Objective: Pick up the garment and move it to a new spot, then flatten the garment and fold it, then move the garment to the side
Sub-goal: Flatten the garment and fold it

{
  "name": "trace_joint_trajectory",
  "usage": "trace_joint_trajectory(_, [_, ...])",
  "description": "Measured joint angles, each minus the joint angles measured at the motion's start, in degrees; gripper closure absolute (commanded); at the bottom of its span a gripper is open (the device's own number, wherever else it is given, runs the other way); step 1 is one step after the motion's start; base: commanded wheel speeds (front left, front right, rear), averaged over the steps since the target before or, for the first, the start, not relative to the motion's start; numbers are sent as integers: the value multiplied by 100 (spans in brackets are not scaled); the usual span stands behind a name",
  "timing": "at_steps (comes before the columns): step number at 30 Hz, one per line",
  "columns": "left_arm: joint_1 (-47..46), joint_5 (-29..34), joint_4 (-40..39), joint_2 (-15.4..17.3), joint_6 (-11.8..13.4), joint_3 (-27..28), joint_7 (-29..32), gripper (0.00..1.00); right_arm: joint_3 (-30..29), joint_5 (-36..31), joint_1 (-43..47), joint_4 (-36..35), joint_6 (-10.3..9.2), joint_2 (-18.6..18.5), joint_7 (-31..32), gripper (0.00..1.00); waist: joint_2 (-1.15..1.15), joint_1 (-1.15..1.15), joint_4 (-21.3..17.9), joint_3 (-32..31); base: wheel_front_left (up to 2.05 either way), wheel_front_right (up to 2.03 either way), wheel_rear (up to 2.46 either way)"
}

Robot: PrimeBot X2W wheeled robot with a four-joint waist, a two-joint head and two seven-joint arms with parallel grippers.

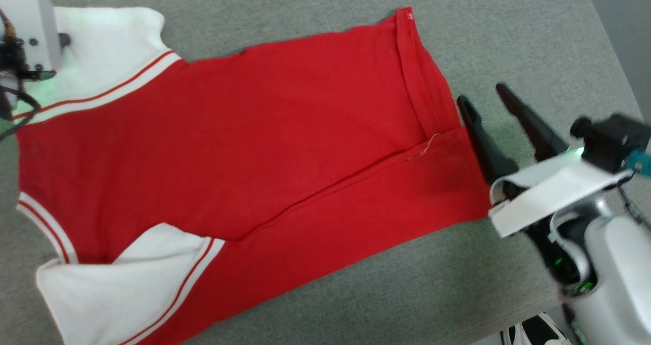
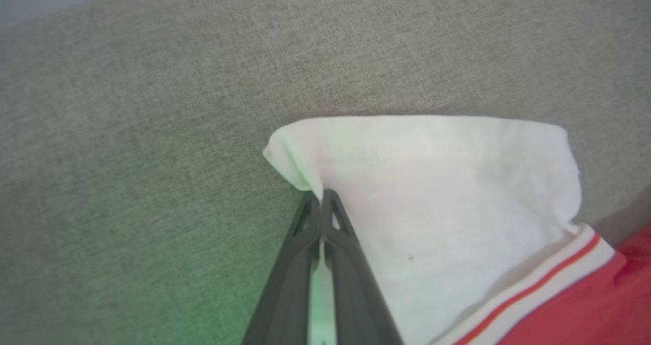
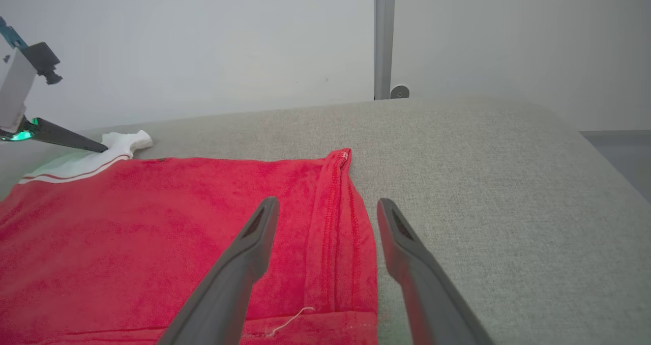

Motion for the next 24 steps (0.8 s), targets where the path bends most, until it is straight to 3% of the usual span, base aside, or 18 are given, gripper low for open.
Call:
trace_joint_trajectory(3, [29,-35,-94,-47,0,-82,-146,100,54,-46,-312,26,0,-252,481,0,0,0,76,-23,0,0,0])
trace_joint_trajectory(9, [103,-208,-375,-216,-2,-289,-378,100,552,269,-1266,430,0,-844,2245,0,0,0,309,-58,0,0,0])
trace_joint_trajectory(16, [94,-467,-626,-368,-7,-532,-522,100,764,875,-2603,1577,0,-924,3787,0,0,0,637,-29,0,0,0])
trace_joint_trajectory(24, [-2,-790,-862,-497,-7,-777,-655,100,950,665,-3730,3060,0,-722,4190,0,0,0,951,103,0,0,0])
